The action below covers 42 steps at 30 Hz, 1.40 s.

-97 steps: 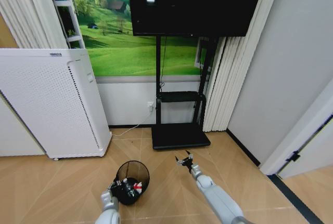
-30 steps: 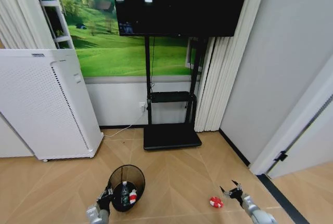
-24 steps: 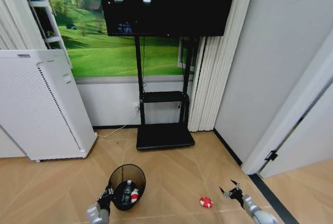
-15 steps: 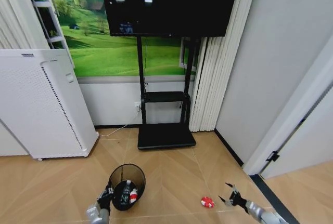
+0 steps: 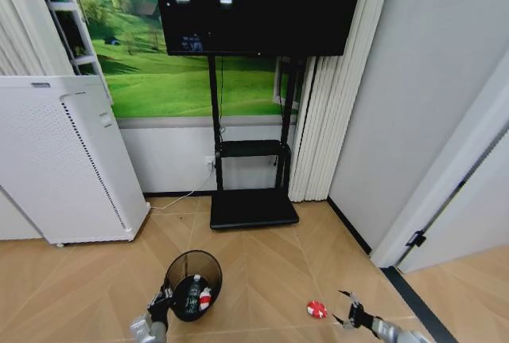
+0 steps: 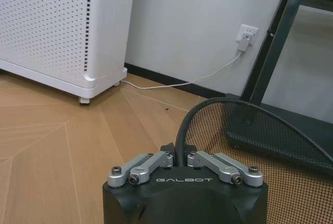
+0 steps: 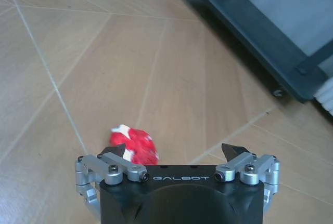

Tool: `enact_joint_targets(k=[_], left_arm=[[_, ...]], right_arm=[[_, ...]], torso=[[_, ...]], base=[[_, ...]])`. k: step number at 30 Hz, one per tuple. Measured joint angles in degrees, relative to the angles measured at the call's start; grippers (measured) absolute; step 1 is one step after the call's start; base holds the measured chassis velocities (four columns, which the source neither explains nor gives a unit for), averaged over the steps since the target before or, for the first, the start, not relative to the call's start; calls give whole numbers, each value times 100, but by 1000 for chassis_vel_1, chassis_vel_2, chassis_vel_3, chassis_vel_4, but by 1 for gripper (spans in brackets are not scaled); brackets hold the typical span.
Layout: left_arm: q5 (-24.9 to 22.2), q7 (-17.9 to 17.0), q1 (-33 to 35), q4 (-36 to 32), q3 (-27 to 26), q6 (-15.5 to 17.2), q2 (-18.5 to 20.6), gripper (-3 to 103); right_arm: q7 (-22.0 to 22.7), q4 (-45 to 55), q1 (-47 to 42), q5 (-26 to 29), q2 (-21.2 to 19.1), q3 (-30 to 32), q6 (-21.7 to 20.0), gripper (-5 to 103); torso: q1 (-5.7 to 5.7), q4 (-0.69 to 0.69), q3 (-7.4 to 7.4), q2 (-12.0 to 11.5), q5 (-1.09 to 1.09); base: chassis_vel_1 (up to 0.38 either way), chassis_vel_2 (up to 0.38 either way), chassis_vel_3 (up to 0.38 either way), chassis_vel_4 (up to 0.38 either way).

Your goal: Pick up the trash bin and place the garbage on the floor into it.

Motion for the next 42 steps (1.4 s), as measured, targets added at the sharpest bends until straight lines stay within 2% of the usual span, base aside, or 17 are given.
enact_joint_targets(k=[5, 8, 16, 30, 42], left_arm=[[-35, 18, 72, -74, -84, -12, -3, 6], [-40, 36, 93, -120, -125, -13, -6, 6], [-102, 51, 128, -163, -195, -13, 9, 6], [-130, 33, 88, -162, -220, 23, 17, 6], [-152, 60, 161, -135, -247, -45, 23, 6]], right_arm=[[17, -91, 29, -502, 220, 17, -116, 100], [42, -171, 66, -581, 238, 12, -179, 100], [103, -443, 273, -646, 220, -60, -377, 100], [210, -739, 440, -702, 601, -156, -663, 100], [301, -846, 642, -767, 665, -220, -887, 100]], torso=[[0, -2, 0, 1, 0], [0, -3, 0, 1, -1], [0, -3, 0, 1, -2], [1, -2, 0, 1, 0], [0, -2, 0, 1, 0]], base=[[0, 0, 0, 0], [0, 0, 0, 0], [0, 0, 0, 0], [0, 0, 0, 0], [0, 0, 0, 0]])
